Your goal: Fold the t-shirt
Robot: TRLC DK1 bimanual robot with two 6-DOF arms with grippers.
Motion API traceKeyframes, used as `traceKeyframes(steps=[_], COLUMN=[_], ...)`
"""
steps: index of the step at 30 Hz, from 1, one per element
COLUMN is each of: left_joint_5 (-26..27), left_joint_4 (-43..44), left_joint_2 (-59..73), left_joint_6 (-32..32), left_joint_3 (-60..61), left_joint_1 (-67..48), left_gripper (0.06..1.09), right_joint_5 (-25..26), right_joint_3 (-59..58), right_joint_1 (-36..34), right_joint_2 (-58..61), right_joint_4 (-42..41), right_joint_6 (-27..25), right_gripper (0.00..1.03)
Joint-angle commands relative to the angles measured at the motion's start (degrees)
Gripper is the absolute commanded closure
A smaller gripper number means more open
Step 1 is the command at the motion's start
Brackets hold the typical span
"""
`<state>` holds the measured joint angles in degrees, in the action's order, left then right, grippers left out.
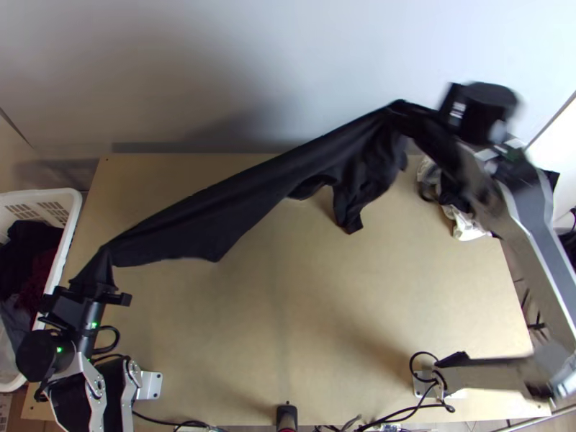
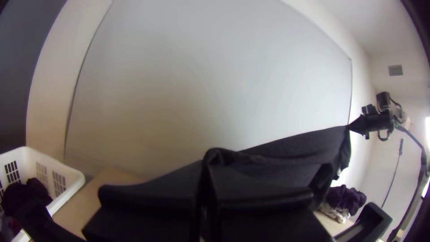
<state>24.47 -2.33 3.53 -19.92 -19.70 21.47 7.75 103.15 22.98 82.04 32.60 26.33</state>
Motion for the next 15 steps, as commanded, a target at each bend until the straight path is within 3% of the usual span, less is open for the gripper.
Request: traceKeyframes(steps=[1, 7, 15], left_joint_5=[-0.6, -0.7, -0.7], left_joint_4=[3.8, 3.5, 0.1], left_joint_2=[0.1, -1.6, -3.6], left_joint_6=[-3.9, -3.5, -3.7], left_joint_3=[-1.7, -6.0, -12.4], left_joint_1=[5.1, 7.6, 7.7], left_gripper=[1.05, 1.05, 1.05], right_joint_5=[0.1, 0.0, 0.0], right_joint_3=[-9.6, -11.0, 3.0], right_joint_1=[-3.3, -6.2, -6.2], right_joint_2=[-18.2, -29.2, -32.4], right_joint_4=[-0.2, -2.4, 4.7], right_joint_6=[0.7, 0.7, 0.7], right_gripper=[0.99, 0.99, 1.00])
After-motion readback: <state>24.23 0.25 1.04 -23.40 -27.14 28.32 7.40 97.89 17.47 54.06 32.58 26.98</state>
